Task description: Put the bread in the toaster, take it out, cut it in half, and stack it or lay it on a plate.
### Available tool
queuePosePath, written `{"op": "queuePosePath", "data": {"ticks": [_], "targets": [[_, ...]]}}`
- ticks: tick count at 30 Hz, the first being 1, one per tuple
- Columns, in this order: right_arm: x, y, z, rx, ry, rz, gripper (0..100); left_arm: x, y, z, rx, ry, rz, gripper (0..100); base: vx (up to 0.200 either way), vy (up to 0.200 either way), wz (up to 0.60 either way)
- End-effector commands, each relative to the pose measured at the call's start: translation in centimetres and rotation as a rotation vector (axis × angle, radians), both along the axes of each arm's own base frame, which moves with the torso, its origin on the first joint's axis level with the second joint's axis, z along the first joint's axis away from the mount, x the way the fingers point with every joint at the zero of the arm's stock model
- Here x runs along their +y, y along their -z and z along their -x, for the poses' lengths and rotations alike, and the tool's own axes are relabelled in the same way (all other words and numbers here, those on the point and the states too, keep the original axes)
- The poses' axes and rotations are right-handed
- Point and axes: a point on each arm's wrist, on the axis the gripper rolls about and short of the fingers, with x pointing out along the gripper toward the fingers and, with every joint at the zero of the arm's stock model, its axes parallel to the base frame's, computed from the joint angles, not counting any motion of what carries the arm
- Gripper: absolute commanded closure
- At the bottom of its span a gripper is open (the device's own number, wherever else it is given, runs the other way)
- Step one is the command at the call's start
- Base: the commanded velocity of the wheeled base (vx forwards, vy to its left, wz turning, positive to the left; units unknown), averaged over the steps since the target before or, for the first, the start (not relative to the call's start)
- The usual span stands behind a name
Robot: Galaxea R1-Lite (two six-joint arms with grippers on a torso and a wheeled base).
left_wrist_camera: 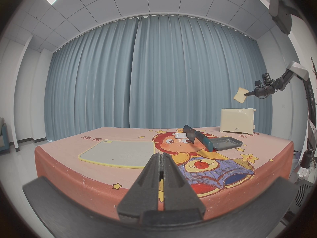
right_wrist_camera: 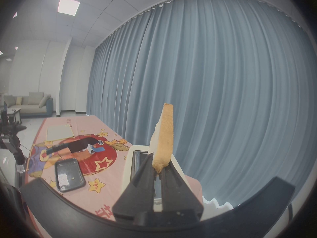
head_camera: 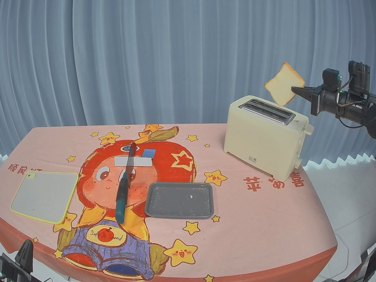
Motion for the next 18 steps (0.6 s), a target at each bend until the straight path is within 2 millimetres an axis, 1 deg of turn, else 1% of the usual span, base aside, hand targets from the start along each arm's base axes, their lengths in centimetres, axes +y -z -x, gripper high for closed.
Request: {"op": "queuePosePath", "data": {"ticks": [1,3,4,10,18], "targets": [[0.1,1.5,-1.8,0.015,-0.006,0.040,100,0.0,0.5,0.0,0.000,0.000,0.000,100,0.000,0.000,0.00],[0.0,1.7,-2.1,0.014,-0.007,0.053,100,0.0,0.5,0.0,0.002,0.000,-0.001,100,0.000,0.000,0.00],[0.0,2.2,-2.4,0.021,-0.011,0.075,100,0.0,0.5,0.0,0.002,0.000,-0.001,100,0.000,0.000,0.00],[0.0,2.9,-2.7,0.031,-0.021,0.112,100,0.0,0.5,0.0,0.000,0.000,0.000,100,0.000,0.000,0.00],[0.2,3.0,-2.7,0.038,-0.026,0.114,100,0.0,0.5,0.0,0.000,0.000,-0.001,100,0.000,0.000,0.00]]}}
